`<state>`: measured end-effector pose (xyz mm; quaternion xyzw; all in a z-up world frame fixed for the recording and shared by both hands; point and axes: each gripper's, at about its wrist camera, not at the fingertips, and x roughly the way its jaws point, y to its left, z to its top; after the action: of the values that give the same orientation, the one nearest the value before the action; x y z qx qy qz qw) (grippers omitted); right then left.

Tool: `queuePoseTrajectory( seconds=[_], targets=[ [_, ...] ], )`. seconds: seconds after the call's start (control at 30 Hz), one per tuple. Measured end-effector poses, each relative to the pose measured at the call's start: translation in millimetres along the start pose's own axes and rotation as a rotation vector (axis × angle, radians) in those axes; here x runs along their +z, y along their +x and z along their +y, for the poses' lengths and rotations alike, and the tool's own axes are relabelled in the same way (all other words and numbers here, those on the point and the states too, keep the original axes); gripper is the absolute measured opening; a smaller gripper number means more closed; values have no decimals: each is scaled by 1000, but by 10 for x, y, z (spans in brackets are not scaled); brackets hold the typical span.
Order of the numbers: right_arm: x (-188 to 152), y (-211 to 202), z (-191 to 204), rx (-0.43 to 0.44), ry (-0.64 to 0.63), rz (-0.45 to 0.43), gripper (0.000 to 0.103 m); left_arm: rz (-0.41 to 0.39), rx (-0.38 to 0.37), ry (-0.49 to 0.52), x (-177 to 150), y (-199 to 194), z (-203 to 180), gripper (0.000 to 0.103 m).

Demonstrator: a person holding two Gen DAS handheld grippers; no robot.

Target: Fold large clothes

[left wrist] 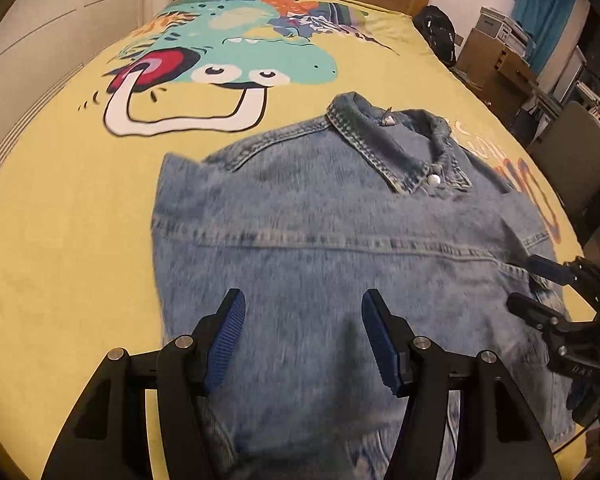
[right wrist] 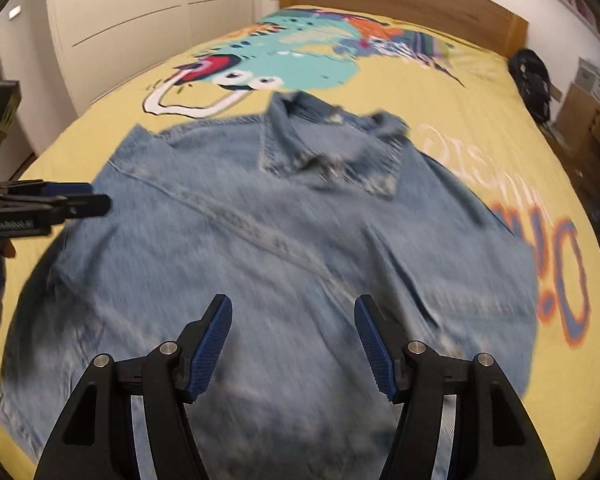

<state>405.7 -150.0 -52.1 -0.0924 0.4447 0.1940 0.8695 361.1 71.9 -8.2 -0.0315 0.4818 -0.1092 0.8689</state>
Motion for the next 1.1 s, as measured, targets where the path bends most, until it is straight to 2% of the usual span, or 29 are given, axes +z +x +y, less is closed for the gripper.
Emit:
queuePoseTrajectory(
  seconds=[0.2,0.27,0.37,0.47,0.6,0.73,0.9,1.1],
  targets=[
    [170,379,106,31,1,21,65,32,13,-1,-36,270,45,57],
    [160,469,61,19,5,35,65,34,9,-27,-78,316,113,65],
    [95,536,-115,-9,34,65,65,37,-11,-64,-107,301,211,65],
    [24,451,-262,-21,73,71,65,33,12,-59,-122,184,192,65],
    [-123,201,-289,-26,88,57,65,5,1,-63,-279,-21,130,65],
    [-369,-8,-177,-7,68,54,65,39,0,-89,-481,-42,101,65],
    [-636,-36,-205,-32,89,118,65,81,37,-115,-606,-68,115,65],
    [-758,-432,-264,-50,101,86,65,27,40,-125,-626,-441,114,65]
  ],
)
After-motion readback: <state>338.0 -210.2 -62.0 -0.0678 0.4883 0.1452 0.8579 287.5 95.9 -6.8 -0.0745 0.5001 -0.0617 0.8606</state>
